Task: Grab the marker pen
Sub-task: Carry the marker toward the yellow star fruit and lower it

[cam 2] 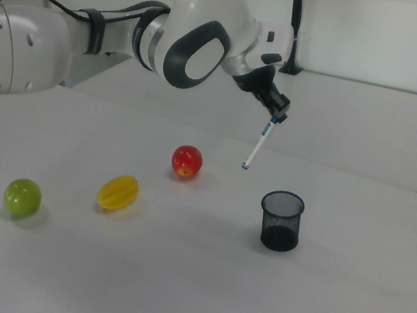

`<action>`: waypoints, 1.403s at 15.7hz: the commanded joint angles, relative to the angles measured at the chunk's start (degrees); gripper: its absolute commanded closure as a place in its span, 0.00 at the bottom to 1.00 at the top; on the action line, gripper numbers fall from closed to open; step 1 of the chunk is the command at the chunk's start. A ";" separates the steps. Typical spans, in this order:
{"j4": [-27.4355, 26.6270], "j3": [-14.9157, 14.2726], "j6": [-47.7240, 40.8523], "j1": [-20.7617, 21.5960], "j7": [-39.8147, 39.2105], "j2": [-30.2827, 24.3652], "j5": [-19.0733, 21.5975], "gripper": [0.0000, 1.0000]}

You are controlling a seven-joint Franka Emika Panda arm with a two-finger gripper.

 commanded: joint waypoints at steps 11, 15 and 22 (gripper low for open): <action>-13.52 -1.26 -22.12 12.93 -12.99 -0.96 0.01 0.88; -14.31 -0.82 -22.12 13.63 -14.31 2.38 -2.00 0.85; -14.75 0.24 -21.50 13.63 -14.50 4.32 -3.33 0.73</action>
